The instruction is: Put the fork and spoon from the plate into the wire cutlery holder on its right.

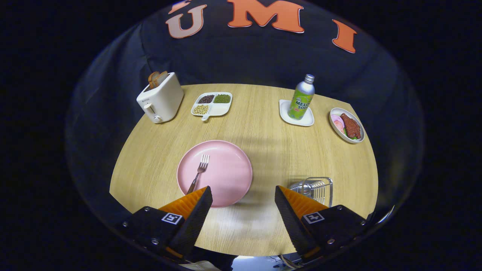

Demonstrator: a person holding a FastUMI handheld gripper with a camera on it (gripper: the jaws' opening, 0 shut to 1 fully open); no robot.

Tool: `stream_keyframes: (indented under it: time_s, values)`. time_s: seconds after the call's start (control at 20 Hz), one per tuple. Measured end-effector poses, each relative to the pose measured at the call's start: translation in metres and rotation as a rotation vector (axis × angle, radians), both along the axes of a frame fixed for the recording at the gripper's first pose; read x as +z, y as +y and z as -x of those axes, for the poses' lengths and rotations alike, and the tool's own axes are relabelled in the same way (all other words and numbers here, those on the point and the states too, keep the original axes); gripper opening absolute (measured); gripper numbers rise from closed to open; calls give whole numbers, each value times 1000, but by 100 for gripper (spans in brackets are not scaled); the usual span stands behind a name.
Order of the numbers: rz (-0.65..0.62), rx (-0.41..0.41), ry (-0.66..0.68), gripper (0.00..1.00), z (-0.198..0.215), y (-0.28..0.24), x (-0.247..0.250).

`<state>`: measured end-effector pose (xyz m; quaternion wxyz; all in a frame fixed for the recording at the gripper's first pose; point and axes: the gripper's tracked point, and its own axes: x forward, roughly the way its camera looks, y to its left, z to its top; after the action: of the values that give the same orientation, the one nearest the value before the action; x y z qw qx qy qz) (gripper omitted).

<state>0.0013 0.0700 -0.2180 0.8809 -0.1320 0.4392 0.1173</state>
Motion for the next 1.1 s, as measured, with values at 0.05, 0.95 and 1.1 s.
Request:
stream_keyframes:
  time_s: [0.05,0.95,1.1]
  values:
    - [-5,2,1,100,4,1,-6]
    - [-13,18,16,92,-4,89,-106]
    - [12,15,17,88,-7,89,-117]
